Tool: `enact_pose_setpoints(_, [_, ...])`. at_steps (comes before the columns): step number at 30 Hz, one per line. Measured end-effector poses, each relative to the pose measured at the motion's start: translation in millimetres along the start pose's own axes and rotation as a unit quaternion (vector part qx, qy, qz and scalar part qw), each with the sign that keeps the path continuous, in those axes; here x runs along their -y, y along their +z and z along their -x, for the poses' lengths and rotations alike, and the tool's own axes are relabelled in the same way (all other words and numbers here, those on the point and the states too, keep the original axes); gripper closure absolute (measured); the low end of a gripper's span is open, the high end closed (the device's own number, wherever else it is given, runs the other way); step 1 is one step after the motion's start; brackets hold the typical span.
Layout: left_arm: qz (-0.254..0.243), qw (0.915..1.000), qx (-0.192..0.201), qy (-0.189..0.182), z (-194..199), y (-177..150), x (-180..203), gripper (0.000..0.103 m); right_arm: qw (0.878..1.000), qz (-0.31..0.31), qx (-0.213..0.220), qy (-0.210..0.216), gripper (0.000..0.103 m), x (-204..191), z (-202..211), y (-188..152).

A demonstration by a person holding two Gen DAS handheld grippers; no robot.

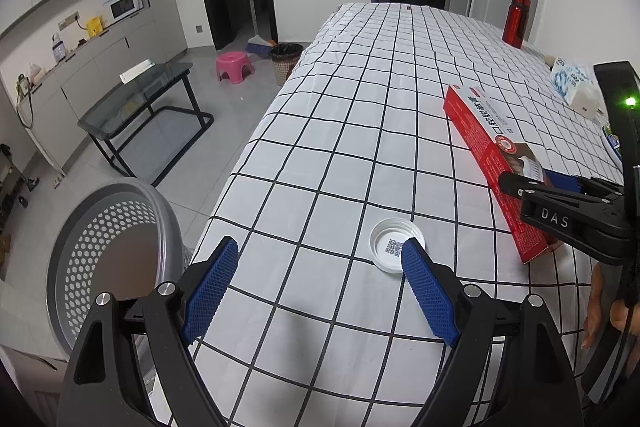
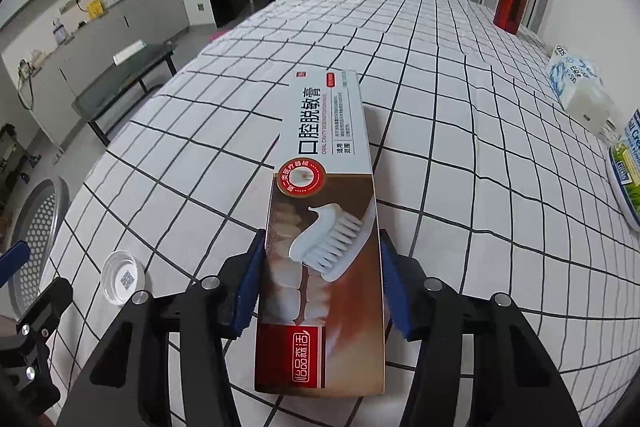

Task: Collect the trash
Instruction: 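Grasp the toothpaste box with the right tool while the left tool grasps the white bottle cap, then carry the cap and toothpaste box over the basket and open both tools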

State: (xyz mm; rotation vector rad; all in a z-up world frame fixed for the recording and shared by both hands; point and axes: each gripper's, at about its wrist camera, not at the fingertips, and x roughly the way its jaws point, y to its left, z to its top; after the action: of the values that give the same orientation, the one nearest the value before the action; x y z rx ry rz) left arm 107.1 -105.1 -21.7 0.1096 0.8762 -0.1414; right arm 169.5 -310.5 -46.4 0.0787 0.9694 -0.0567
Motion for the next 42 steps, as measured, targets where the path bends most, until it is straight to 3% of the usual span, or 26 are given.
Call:
enact_pose_setpoints(9, [-0.006, 0.9999, -0.007, -0.011, -3, -7, 9, 0.021, 0.995, -0.058, 0.043, 0.07, 0.052, 22, 30, -23])
enact_pose_setpoints(14, [-0.016, 0.9996, -0.017, -0.017, -13, -7, 21, 0.021, 0.991, -0.067, 0.076, 0.089, 0.052, 28, 52, -29])
enact_pose_setpoints(19, [-0.026, 0.9991, -0.027, -0.019, -29, -5, 35, 0.022, 0.99, -0.073, 0.081, 0.094, 0.052, 35, 57, -28])
enact_pose_setpoints(25, [-0.039, 0.9986, -0.032, -0.019, -36, -8, 45, 0.044, 0.989, -0.076, 0.082, 0.094, 0.052, 38, 56, -29])
enact_pose_setpoints(27, [-0.04, 0.9982, -0.031, -0.031, -35, -9, 47, 0.065, 0.989, -0.076, 0.08, 0.095, 0.052, 37, 56, -29])
enact_pose_setpoints(36, [-0.041, 0.9987, -0.002, -0.029, -9, -9, 37, 0.064, 0.989, -0.075, 0.087, 0.098, 0.052, 35, 59, -30])
enact_pose_setpoints(42, [-0.028, 0.9988, 0.04, 0.002, 29, -7, 8, 0.064, 0.987, -0.07, 0.091, 0.116, 0.052, 20, 71, -32])
